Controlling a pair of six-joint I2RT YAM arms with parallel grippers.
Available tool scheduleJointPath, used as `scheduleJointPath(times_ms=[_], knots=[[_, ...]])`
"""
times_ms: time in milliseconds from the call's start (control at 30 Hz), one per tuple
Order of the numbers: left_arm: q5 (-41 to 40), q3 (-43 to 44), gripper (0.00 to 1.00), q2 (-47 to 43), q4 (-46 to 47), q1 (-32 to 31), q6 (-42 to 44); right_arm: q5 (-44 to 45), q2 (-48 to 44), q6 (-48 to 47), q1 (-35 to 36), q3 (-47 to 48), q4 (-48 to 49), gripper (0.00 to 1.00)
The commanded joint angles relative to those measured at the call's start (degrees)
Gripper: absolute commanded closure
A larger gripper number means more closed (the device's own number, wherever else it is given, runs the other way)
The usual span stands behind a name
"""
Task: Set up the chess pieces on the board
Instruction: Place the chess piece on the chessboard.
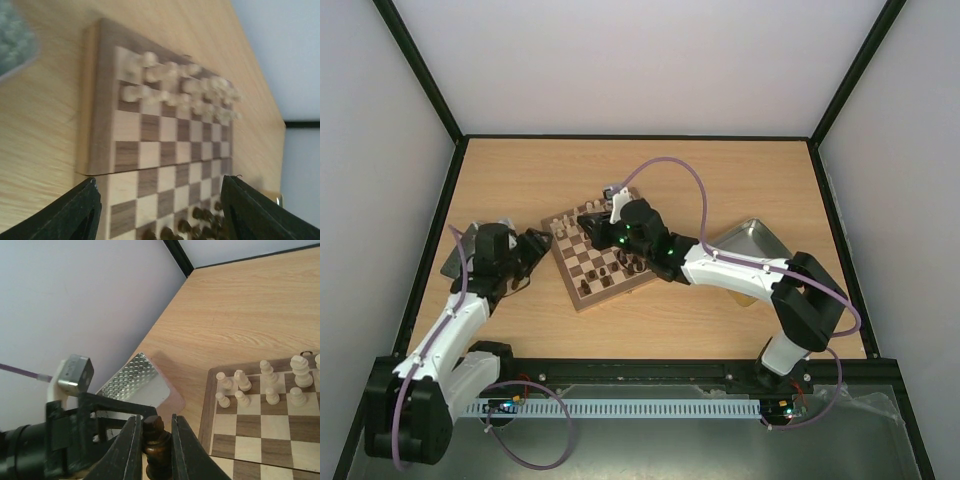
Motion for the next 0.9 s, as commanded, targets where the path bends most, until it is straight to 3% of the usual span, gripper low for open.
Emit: scheduleJointPath(times_ms=[0,267,500,867], knots=[[10.2,0.6,0.34,-4.7,6.9,-1.9,8.7,2.6,-2.1,7.3,0.1,-0.4,1.9,0.90],[18.8,-4.6,0.35,-12.5,22.9,-10.4,10.0,-0.3,-4.7,22.3,-3.0,-1.3,6.5,0.89],[25.1,-4.0,0.38,-11.5,30.9,-11.6,6.8,-5.1,-7.0,24.3,-3.3,-1.5,6.5,0.89],[25.4,-0.3,0.44,-5.7,37.3,-12.6,3.8,-9.5,-8.6,23.5,-3.3,-2.2,6.3,0.89]])
